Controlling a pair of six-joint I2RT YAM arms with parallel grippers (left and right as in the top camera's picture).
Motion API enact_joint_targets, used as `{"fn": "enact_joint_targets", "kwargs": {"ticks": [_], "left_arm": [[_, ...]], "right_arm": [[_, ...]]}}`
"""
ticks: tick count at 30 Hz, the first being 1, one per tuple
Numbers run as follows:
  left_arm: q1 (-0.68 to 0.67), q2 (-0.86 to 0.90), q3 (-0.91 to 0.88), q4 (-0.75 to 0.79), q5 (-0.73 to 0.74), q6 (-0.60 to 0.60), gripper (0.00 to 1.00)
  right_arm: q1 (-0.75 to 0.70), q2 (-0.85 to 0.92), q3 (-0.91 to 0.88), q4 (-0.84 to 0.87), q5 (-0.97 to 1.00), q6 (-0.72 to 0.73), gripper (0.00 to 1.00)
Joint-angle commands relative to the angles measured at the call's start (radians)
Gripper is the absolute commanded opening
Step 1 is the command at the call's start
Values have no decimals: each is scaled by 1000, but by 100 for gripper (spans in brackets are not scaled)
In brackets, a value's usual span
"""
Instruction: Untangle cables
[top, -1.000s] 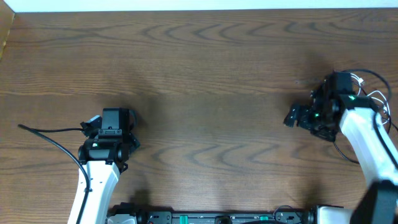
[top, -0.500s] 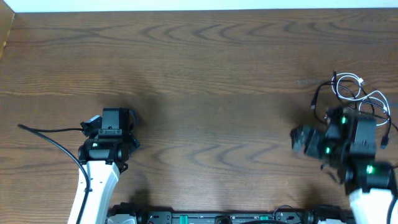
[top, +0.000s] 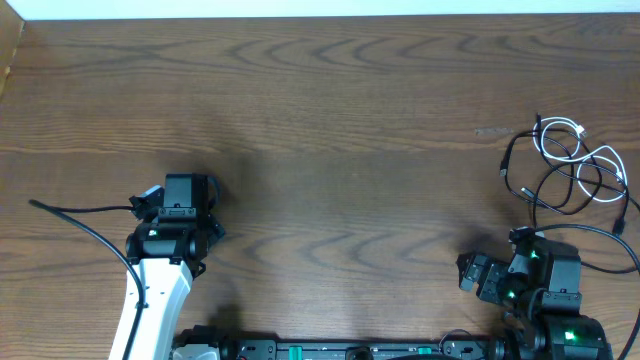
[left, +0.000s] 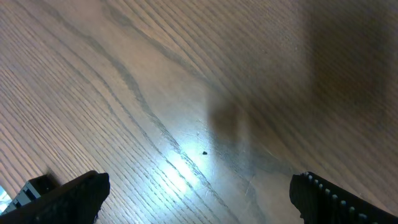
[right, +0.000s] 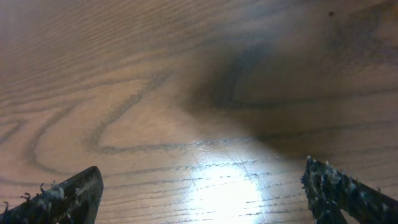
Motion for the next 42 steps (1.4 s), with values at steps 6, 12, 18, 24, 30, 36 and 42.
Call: {"fn": "enact_joint_targets", "kwargs": {"ticks": [6, 12, 18, 24, 30, 36, 42], "left_arm": [[4, 0, 6, -3, -20, -8, 98], [4, 0, 6, -3, -20, -8, 98], [4, 0, 6, -3, -20, -8, 98], [4, 0, 6, -3, -20, -8, 98], [4, 0, 6, -3, -20, -8, 98], [4, 0, 6, -3, -20, -8, 98], [4, 0, 6, -3, -20, -8, 98]], "right_arm": [[3, -12, -5, 5, 0, 3, 99], [3, -132, -18, 3, 0, 3, 99], [3, -267, -80, 5, 0, 3, 99], [3, -380, -166, 90, 0, 3, 99], [3, -455, -168, 202, 0, 3, 99], [3, -465, -188, 464, 0, 3, 99], [-6, -465, -245, 623, 0, 3, 99]]}}
